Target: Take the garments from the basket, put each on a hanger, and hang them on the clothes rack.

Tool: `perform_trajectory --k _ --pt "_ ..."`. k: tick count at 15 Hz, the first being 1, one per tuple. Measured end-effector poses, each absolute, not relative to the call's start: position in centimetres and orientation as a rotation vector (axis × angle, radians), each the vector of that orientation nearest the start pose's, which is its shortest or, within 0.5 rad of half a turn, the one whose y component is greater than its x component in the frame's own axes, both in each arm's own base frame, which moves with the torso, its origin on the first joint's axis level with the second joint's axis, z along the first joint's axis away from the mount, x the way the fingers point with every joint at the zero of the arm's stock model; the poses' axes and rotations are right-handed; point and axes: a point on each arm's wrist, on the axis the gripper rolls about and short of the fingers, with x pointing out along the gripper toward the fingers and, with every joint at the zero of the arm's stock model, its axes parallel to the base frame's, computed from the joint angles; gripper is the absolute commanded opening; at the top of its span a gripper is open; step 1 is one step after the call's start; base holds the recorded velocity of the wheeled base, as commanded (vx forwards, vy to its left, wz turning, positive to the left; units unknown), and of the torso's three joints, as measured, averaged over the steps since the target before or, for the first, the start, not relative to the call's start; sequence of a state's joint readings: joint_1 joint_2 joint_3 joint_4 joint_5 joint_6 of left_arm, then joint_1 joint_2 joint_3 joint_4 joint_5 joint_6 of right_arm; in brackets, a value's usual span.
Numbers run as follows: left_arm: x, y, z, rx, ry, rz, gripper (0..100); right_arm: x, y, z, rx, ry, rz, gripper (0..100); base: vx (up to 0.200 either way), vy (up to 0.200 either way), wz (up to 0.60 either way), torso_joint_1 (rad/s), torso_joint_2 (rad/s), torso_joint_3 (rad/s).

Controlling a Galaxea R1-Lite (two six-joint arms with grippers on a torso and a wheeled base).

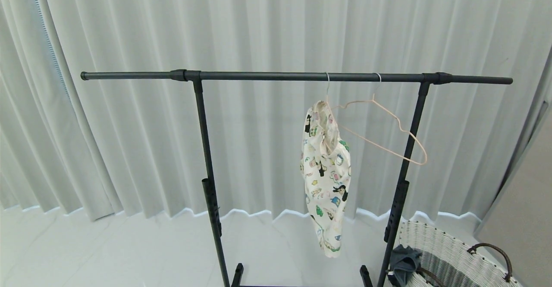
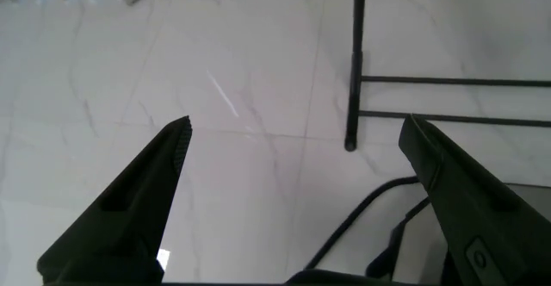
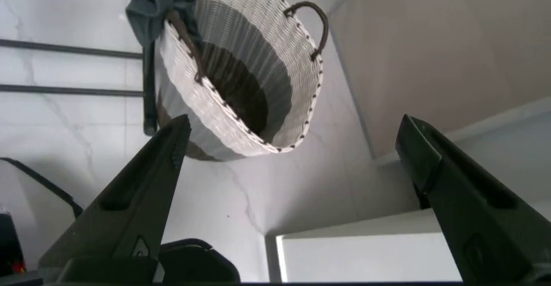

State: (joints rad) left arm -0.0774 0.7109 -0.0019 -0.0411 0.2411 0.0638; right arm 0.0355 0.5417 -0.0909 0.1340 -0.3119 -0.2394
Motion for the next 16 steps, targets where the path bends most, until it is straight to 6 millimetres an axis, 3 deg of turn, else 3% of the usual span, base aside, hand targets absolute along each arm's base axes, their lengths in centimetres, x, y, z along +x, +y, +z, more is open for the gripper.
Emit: perform_trajectory --k 16 --pt "3.01 0.22 7.72 0.129 0.611 0.126 100 2.27 -0.60 8.92 -0.341 0.662 -0.184 100 0.000 0.000 0.00 -0.220 0.45 0.226"
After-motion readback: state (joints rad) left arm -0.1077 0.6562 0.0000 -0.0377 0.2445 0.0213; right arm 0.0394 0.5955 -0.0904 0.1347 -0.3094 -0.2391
